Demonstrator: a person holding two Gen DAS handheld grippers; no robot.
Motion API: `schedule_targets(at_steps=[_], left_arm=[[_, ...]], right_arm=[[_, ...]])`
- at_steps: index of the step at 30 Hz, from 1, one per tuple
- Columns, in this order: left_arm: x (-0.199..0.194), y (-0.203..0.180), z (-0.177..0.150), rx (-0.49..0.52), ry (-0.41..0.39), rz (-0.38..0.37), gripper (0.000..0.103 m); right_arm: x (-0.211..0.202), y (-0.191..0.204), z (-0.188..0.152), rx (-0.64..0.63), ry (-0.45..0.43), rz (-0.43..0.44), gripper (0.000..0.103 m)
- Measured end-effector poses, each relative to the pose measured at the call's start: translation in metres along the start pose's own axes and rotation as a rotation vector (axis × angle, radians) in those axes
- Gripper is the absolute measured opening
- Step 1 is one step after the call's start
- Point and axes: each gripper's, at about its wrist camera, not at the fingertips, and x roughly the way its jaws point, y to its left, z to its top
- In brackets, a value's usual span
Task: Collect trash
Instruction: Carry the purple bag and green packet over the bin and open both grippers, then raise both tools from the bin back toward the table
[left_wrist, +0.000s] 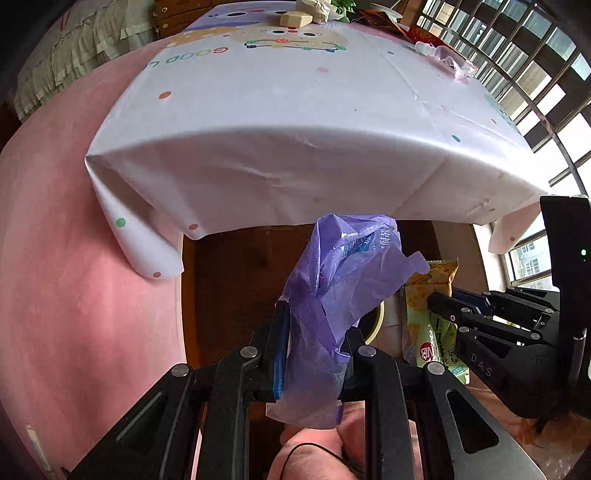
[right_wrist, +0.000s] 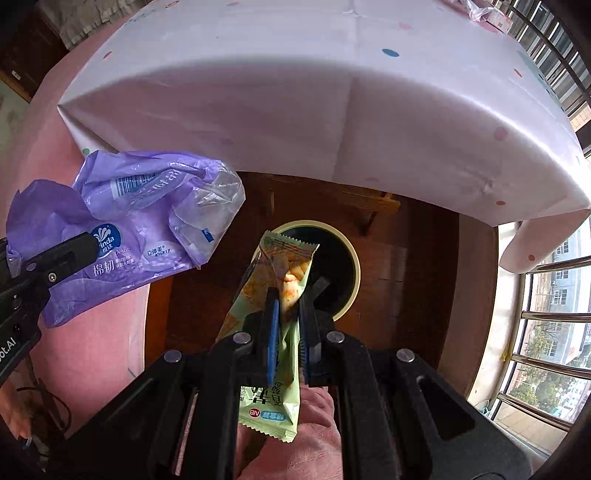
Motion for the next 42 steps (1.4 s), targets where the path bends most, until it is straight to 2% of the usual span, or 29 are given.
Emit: schedule_targets(at_steps=[10, 15, 20, 21, 23, 24, 27, 29, 30, 31, 36, 42], left_arm=[[0.152, -0.006, -0.030, -0.078, 0.122, -0.015, 0.019], [0.224, -0.017, -0.038, -0.082, 0.179, -0.033, 0.019], [0.275, -0.032, -0.038, -0.042, 0.198, -0.019, 0.019], [0.282, -0.033, -0.037, -0.043, 0.201, -0.021, 0.020], [0.298, -0.034, -0.034, -0.048, 0.221, -0.026, 0.031], [0.305, -0.034, -0.032, -0.048, 0.235, -0.030, 0.035], [0.316, -0.036, -0.029, -0.040, 0.245, -0.019, 0.051], [0.321, -0.037, -0.026, -0.042, 0.252, -0.007, 0.078], [0.320, -0.036, -0.025, -0.043, 0.250, -0.003, 0.079], [0.320, -0.036, -0.023, -0.042, 0.245, 0.003, 0.079], [0.299, -0.030, -0.021, -0.054, 0.228, 0.040, 0.080], [0.241, -0.025, -0.017, -0.097, 0.175, 0.074, 0.080]], right_arm=[[0.155, -0.023, -0.042, 0.095, 0.101, -0.043, 0.007], [0.213, -0.043, -0.049, 0.142, 0.121, -0.043, 0.007], [0.254, -0.071, -0.040, 0.197, 0.134, -0.010, 0.007], [0.260, -0.075, -0.040, 0.206, 0.135, 0.000, 0.007], [0.271, -0.083, -0.035, 0.229, 0.146, 0.028, 0.008], [0.276, -0.088, -0.033, 0.242, 0.151, 0.038, 0.012], [0.288, -0.100, -0.030, 0.277, 0.174, 0.057, 0.022], [0.290, -0.105, -0.029, 0.295, 0.171, 0.079, 0.032], [0.289, -0.106, -0.028, 0.297, 0.167, 0.085, 0.039], [0.288, -0.107, -0.027, 0.295, 0.161, 0.090, 0.039], [0.273, -0.109, -0.022, 0.281, 0.148, 0.108, 0.039], [0.221, -0.108, -0.019, 0.274, 0.114, 0.125, 0.039]])
